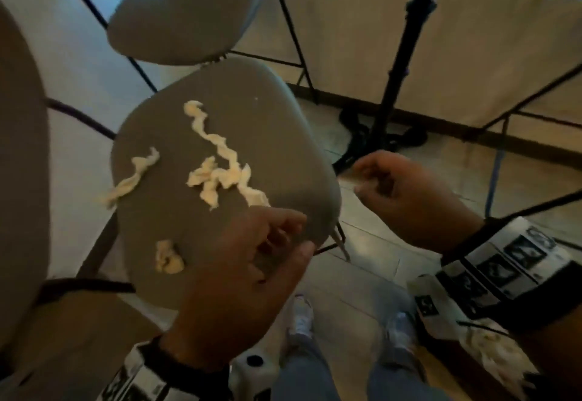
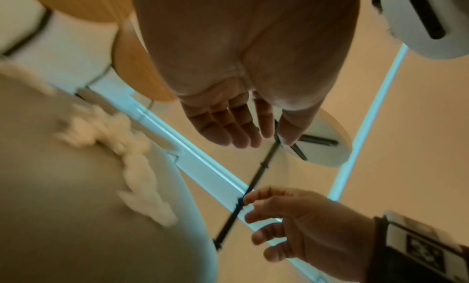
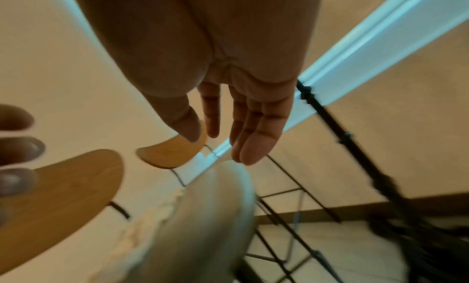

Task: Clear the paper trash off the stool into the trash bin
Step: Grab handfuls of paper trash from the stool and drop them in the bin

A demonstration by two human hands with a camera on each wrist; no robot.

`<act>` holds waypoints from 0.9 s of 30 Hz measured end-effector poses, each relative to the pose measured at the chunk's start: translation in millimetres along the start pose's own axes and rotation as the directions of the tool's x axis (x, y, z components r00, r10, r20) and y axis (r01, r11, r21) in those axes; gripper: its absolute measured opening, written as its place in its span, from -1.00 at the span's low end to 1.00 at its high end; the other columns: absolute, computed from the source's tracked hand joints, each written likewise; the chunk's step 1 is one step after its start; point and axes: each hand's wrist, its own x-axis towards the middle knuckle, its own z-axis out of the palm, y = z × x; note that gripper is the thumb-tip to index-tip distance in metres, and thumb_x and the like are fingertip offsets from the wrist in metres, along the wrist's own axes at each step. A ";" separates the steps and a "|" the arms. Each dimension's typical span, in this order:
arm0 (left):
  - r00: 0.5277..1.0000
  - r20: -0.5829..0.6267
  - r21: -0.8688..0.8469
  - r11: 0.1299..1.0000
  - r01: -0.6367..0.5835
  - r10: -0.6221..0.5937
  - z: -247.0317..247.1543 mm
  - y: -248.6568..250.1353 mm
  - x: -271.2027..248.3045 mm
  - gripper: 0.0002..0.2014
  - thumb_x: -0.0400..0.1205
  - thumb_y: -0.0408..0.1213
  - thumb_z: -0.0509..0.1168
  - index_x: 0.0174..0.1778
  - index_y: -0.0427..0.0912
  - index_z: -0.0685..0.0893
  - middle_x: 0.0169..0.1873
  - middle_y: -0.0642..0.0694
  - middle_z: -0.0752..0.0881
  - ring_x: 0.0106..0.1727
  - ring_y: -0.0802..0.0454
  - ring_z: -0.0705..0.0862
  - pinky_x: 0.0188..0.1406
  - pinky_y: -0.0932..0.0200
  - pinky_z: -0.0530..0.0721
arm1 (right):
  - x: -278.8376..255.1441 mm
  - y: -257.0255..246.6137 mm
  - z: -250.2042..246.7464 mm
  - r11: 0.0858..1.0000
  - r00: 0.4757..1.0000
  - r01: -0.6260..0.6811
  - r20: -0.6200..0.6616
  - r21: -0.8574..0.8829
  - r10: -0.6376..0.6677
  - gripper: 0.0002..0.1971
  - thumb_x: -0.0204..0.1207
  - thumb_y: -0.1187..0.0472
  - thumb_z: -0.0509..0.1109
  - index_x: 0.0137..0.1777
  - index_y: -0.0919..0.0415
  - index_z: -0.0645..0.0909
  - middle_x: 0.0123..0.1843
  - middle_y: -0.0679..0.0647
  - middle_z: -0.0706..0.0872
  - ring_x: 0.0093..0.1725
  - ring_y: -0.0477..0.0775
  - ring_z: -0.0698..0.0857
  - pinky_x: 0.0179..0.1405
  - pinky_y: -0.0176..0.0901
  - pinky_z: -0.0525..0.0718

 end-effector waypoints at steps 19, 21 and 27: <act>0.762 -0.226 0.227 0.728 0.647 -0.607 -63.2 -137.3 -28.6 -0.51 0.72 -0.07 0.33 0.58 0.12 0.40 0.30 -0.06 0.43 0.27 -0.06 0.58 0.20 -0.07 0.69 | 129.6 -167.4 123.7 0.526 0.796 0.567 0.586 -0.634 -0.152 -0.51 0.70 0.03 0.31 0.61 -0.20 0.40 0.58 0.22 0.32 0.49 0.34 0.40 0.39 0.19 0.60; 0.777 -0.250 0.219 0.748 0.627 -0.578 -67.6 -135.1 -21.4 -0.59 0.73 -0.09 0.32 0.51 0.14 0.47 0.30 -0.05 0.47 0.21 -0.01 0.61 0.14 -0.03 0.70 | 132.5 -165.3 120.5 0.589 0.789 0.561 0.590 -0.581 -0.169 -0.59 0.67 0.21 0.34 0.51 -0.02 0.54 0.47 0.21 0.43 0.39 0.28 0.53 0.33 0.09 0.63; 0.787 -0.466 0.167 0.834 0.526 -0.403 -84.7 -121.9 33.7 -0.50 0.71 -0.16 0.37 0.55 0.11 0.40 0.33 -0.07 0.55 0.26 0.08 0.53 0.18 0.03 0.64 | 131.0 -143.8 95.7 0.887 0.906 0.356 0.343 -0.295 -0.250 -0.78 0.59 0.24 0.44 0.18 0.00 0.68 0.09 -0.06 0.67 0.08 -0.04 0.68 -0.04 -0.28 0.59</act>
